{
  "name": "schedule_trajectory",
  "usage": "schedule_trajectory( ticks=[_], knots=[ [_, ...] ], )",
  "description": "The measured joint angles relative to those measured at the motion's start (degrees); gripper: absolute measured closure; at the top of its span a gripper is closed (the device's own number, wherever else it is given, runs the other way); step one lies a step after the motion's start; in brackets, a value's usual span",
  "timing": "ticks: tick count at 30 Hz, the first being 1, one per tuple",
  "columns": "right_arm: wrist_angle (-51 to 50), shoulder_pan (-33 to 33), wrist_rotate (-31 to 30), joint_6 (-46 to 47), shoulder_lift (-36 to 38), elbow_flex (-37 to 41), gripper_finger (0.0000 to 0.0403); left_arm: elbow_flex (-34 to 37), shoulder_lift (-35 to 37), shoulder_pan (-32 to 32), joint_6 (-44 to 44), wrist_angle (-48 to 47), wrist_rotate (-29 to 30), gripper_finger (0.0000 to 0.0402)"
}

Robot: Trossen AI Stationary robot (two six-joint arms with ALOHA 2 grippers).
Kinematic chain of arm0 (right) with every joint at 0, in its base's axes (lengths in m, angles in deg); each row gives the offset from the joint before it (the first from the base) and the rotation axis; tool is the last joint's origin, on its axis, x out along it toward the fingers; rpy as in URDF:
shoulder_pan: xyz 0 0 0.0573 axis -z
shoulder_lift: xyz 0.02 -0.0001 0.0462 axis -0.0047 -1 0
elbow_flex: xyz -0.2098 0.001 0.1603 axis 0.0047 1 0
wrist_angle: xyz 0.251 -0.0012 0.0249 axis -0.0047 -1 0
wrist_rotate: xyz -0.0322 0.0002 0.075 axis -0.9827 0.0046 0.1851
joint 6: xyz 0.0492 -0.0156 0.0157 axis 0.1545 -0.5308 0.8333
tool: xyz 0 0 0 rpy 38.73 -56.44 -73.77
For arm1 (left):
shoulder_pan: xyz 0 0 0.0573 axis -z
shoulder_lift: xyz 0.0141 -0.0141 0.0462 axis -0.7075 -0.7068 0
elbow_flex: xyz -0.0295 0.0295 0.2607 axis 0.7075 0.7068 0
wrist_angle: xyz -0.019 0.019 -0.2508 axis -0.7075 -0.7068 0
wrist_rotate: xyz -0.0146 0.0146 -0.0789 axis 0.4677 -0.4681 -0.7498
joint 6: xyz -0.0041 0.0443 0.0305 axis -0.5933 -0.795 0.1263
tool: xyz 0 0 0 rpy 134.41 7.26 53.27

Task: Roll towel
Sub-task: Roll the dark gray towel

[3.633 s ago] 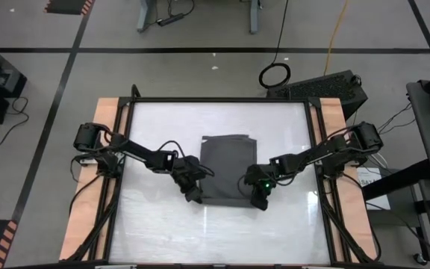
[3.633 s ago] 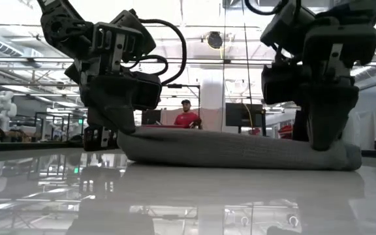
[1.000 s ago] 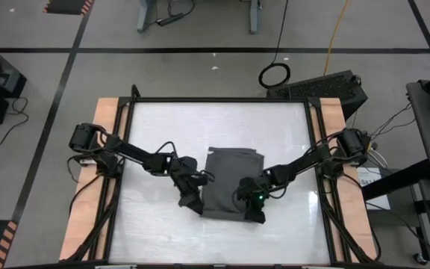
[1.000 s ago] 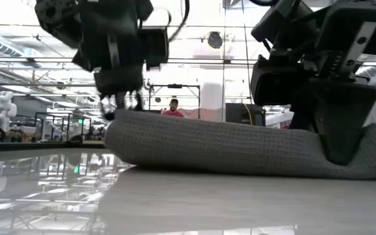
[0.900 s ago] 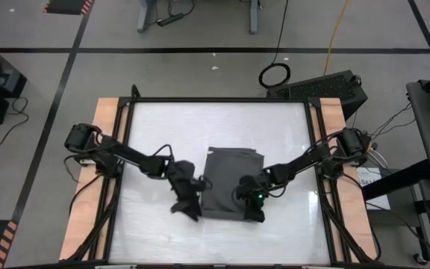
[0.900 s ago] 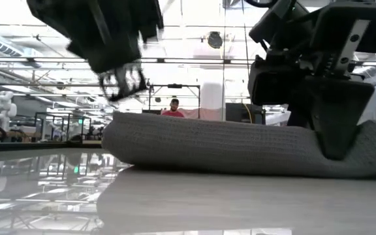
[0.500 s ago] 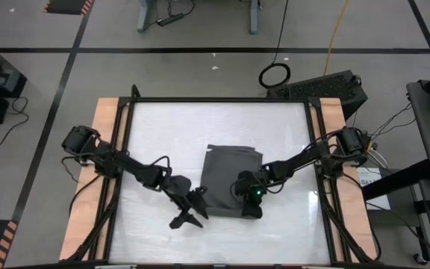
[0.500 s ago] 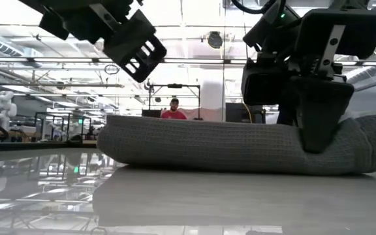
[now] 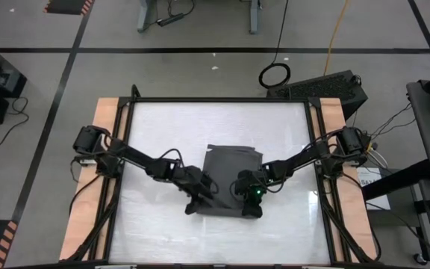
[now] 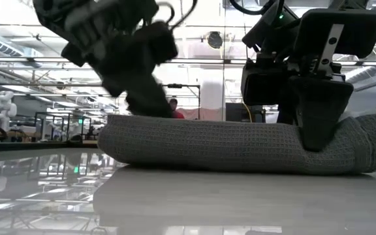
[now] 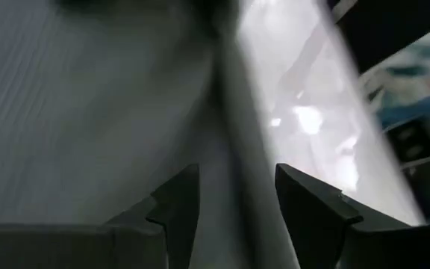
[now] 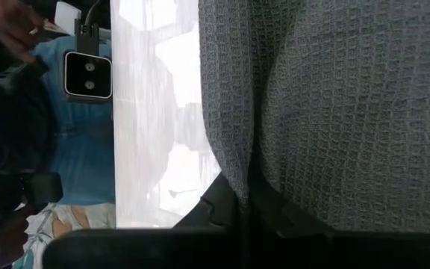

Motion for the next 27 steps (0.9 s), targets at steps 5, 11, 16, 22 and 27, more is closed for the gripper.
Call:
schedule_trajectory(
  ticks=[5,11,16,22,27],
  knots=[
    [0.0,0.2,0.0,-0.1,0.0,0.0,0.0402,0.0,-0.7,-1.7,-3.7,-8.5,1.1,0.0222],
    [-0.1,1.2,-0.5,-0.8,0.0,0.0,0.0402,-0.2,-0.9,0.8,-11.0,-17.7,9.1,0.0222],
    [0.0,2.3,-0.3,-1.2,0.0,0.0,0.0402,-0.2,0.5,1.9,-13.4,-21.0,11.9,0.0222],
    [-0.2,2.9,0.2,-1.6,0.0,0.0,0.0402,-3.0,7.6,0.0,-14.2,-27.9,16.0,0.0222],
    [-0.7,3.7,1.5,-1.6,0.0,0.0,0.0402,-5.3,14.4,-0.6,-16.9,-32.7,19.6,0.0222]
  ],
)
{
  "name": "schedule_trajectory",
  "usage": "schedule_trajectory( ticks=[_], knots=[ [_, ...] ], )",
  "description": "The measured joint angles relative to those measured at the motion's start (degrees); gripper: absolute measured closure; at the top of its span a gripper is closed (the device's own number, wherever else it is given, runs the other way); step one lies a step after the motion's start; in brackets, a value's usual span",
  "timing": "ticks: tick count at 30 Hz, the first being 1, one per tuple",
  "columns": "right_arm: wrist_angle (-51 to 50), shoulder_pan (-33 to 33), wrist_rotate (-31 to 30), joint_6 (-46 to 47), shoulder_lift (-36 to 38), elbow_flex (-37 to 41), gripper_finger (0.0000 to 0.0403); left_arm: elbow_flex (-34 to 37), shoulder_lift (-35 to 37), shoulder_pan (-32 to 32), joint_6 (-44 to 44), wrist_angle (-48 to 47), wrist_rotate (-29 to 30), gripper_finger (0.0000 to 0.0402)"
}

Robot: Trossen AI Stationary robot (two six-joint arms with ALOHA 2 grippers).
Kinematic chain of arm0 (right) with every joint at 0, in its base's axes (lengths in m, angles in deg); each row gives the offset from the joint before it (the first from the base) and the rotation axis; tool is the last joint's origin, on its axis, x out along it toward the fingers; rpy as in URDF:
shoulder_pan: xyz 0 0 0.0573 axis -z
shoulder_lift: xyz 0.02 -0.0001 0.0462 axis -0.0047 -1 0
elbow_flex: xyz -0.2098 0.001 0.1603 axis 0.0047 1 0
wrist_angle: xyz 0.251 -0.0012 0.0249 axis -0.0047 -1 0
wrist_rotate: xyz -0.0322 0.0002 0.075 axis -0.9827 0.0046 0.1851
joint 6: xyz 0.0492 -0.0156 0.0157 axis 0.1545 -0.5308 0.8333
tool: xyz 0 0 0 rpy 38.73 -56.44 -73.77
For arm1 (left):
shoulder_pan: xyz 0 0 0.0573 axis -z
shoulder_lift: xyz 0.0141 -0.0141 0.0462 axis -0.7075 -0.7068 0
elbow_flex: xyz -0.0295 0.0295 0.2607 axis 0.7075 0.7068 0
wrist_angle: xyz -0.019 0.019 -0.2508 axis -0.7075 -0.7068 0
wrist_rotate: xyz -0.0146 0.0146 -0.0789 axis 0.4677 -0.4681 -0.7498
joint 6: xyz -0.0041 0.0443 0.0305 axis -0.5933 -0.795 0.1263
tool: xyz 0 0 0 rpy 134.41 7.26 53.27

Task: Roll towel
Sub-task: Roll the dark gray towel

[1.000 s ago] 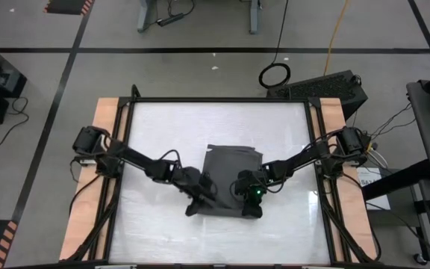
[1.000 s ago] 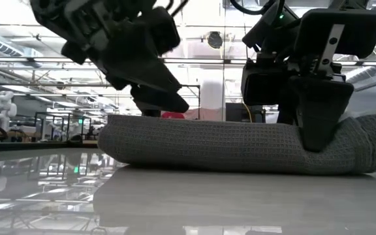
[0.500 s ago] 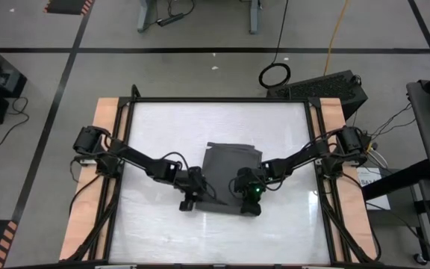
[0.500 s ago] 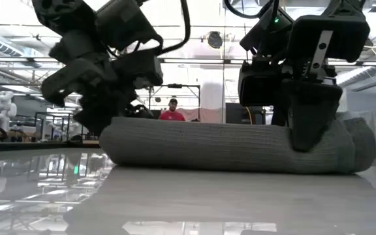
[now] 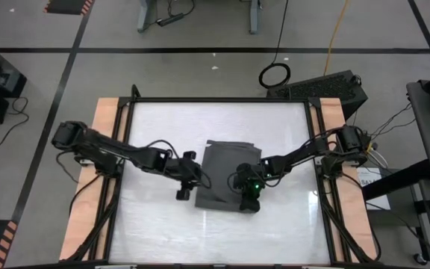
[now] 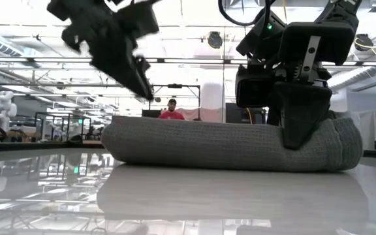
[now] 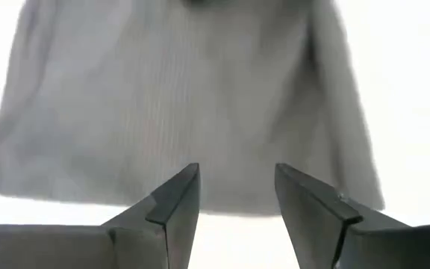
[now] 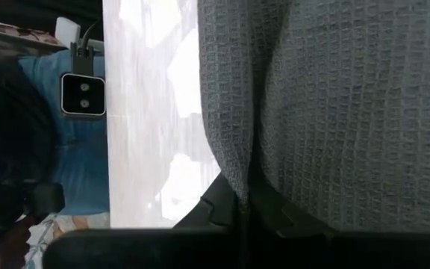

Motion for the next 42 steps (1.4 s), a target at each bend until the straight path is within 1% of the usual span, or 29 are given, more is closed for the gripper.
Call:
schedule_trajectory(
  ticks=[1,3,6,8,10,12,16,18,23,29,36,42],
  knots=[
    [0.0,0.3,0.1,0.2,0.0,0.0,0.0402,0.0,1.1,0.3,-0.2,0.1,-0.6,0.0222],
    [0.1,0.7,0.4,0.2,0.0,0.0,0.0402,-0.1,2.5,1.4,-2.2,2.1,-4.2,0.0222],
    [0.3,1.3,0.4,0.2,0.0,0.0,0.0402,-0.1,1.9,3.5,-7.0,3.9,-9.1,0.0222],
    [0.3,1.7,0.5,0.1,0.0,0.0,0.0402,-0.1,0.2,4.8,-9.7,7.4,-10.0,0.0222],
    [0.4,2.1,1.1,0.1,0.0,0.0,0.0402,-0.2,-1.7,5.6,-11.7,8.9,-10.1,0.0222],
    [0.4,2.4,1.4,-0.2,0.0,0.0,0.0402,-0.1,-4.3,6.1,-12.0,11.2,-10.3,0.0222],
    [0.3,2.5,1.6,-0.5,0.0,0.0,0.0402,-0.1,-8.8,6.1,-11.5,13.4,-13.3,0.0222],
    [0.2,2.5,1.6,-0.6,0.0,0.0,0.0402,-0.1,-10.3,6.1,-11.6,13.0,-13.8,0.0222],
    [0.2,2.6,1.6,-1.0,0.0,0.0,0.0402,-0.1,-11.4,6.1,-11.8,13.3,-13.8,0.0222],
    [0.2,3.2,1.5,-1.1,0.0,0.0,0.0402,-0.1,-11.6,5.4,-14.7,13.4,-12.7,0.0222],
    [0.4,3.7,1.4,-1.0,0.0,0.0,0.0403,-0.1,-14.9,3.1,-15.0,13.0,-12.3,0.0222],
    [0.5,3.7,1.4,-1.0,0.0,0.0,0.0403,-0.1,-17.2,2.1,-14.6,13.4,-10.4,0.0222]
  ],
)
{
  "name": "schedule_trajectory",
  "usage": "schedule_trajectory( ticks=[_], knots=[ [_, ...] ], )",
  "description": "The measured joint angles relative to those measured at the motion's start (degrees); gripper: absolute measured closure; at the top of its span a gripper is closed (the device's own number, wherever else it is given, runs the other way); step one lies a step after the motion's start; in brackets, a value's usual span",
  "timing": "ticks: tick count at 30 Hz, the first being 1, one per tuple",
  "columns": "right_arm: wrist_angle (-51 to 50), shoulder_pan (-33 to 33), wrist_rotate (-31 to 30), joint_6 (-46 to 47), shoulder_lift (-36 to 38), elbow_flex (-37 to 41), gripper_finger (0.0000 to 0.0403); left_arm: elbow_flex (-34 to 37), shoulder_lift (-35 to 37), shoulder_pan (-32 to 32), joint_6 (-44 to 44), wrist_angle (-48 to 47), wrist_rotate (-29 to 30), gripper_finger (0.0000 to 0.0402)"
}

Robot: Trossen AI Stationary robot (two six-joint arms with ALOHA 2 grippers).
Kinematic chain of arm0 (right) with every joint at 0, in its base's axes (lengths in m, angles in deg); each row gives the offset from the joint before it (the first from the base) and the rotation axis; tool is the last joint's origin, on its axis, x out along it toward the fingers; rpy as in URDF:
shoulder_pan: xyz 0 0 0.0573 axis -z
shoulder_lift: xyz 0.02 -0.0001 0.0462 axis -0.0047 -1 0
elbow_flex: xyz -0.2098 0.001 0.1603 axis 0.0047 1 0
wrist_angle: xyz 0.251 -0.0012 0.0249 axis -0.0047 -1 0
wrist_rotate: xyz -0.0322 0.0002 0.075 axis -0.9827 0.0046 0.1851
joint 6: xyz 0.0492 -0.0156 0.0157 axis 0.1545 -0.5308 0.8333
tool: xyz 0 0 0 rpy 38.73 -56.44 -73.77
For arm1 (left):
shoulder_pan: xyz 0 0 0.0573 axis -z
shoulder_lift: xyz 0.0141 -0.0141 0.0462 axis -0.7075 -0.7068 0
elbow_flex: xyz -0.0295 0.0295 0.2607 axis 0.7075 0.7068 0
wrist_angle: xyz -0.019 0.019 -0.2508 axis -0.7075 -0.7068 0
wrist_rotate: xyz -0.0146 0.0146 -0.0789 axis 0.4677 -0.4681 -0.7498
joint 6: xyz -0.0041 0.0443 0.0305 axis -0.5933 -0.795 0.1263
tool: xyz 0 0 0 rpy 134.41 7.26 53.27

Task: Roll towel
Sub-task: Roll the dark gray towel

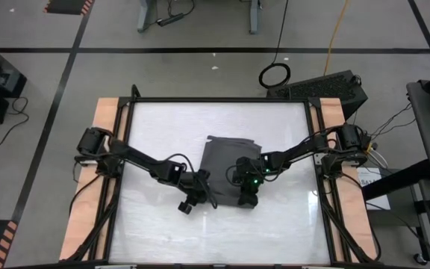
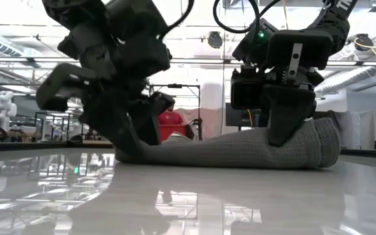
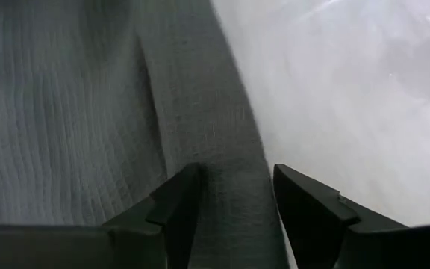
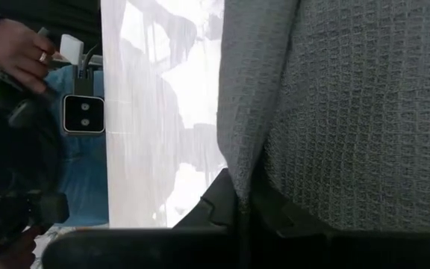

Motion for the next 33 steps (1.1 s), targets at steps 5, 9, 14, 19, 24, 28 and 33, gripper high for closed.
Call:
schedule_trajectory(
  ticks=[5,9,14,19,24,28,33],
  knots=[
    [0.0,0.0,0.1,-0.4,0.0,0.0,0.0399,-0.2,-2.2,-0.9,4.7,0.6,0.5,0.0226],
    [0.0,0.0,0.3,-0.5,0.0,0.0,0.0373,-0.3,-3.6,-1.3,5.6,0.9,0.5,0.0277],
    [-1.0,0.0,0.2,-0.9,1.5,0.0,0.0301,-0.3,-3.7,-2.1,4.5,0.7,-1.4,0.0383],
    [-6.7,0.0,-0.7,-2.9,7.3,0.1,0.0219,-0.2,-3.8,-3.3,4.6,0.9,-4.0,0.0382],
    [-14.6,-3.9,-11.1,-8.2,17.0,0.1,0.019,-0.1,-3.9,-4.8,6.4,2.7,-8.3,0.0391],
    [-13.9,-11.2,-23.5,-12.4,21.9,0.1,0.0193,-0.1,-4.0,-5.6,7.7,3.2,-10.2,0.039],
    [-8.9,-19.2,-35.1,-15.1,19.6,0.0,0.0195,-0.1,-4.0,-5.6,7.7,2.9,-10.1,0.039]
  ],
)
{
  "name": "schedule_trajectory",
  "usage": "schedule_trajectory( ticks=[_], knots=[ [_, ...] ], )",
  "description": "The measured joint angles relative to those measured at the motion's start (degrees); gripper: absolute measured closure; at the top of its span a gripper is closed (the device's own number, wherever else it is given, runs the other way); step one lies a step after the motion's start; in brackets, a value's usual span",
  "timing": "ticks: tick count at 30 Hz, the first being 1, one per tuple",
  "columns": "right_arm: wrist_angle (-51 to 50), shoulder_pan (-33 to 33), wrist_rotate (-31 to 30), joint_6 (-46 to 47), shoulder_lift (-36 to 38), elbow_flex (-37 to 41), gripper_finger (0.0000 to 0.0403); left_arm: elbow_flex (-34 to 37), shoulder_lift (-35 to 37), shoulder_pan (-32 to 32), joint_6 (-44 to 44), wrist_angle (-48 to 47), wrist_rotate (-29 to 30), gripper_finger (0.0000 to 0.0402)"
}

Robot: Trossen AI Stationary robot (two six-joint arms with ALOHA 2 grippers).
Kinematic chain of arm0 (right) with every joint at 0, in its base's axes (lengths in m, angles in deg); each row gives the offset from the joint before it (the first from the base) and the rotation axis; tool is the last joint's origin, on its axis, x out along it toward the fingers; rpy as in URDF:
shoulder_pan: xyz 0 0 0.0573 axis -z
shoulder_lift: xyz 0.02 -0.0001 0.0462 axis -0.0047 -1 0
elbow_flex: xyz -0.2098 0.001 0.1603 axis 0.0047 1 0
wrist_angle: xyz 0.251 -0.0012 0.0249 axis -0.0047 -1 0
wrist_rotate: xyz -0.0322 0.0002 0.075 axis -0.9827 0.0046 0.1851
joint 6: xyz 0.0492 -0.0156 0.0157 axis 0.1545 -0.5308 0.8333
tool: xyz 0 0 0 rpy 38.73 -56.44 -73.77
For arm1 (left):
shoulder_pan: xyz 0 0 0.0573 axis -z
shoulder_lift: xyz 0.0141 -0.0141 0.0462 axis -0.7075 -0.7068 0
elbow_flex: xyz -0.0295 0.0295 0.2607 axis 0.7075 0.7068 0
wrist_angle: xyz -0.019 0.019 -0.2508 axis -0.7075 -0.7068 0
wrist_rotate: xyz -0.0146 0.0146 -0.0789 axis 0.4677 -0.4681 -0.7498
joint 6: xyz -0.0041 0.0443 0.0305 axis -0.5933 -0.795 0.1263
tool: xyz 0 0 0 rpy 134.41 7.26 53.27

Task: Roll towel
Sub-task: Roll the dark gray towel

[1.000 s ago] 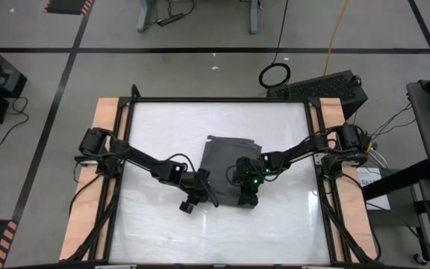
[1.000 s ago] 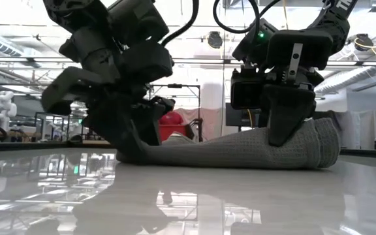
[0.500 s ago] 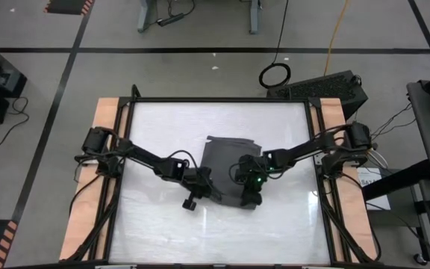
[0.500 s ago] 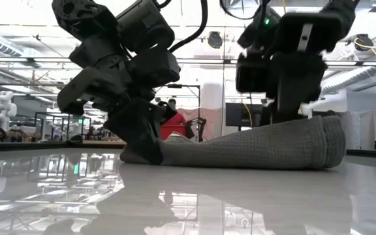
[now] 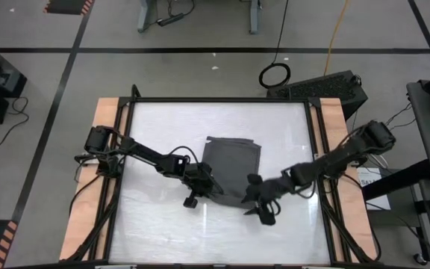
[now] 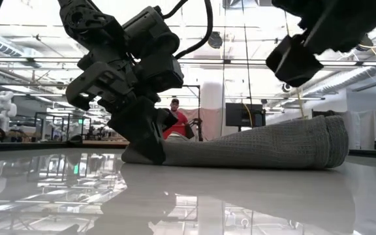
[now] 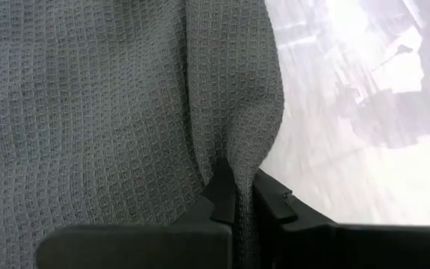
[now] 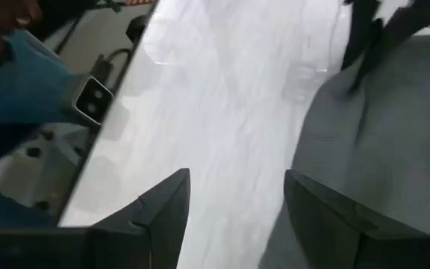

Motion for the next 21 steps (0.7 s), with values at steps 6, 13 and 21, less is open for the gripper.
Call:
schedule_trajectory(
  ticks=[6,13,21],
  knots=[
    [1.8,-5.1,-9.2,1.8,-6.7,0.0,0.0196,0.0,0.0,0.0,0.6,0.2,0.1,0.0389],
    [0.6,-6.8,-22.2,2.4,-10.7,0.0,0.0196,0.0,0.0,-0.2,1.4,0.1,-1.3,0.0389],
    [-0.4,-6.8,-18.5,5.8,-15.4,0.0,0.0192,0.1,0.0,-0.7,2.9,0.2,-3.2,0.0389]
  ],
)
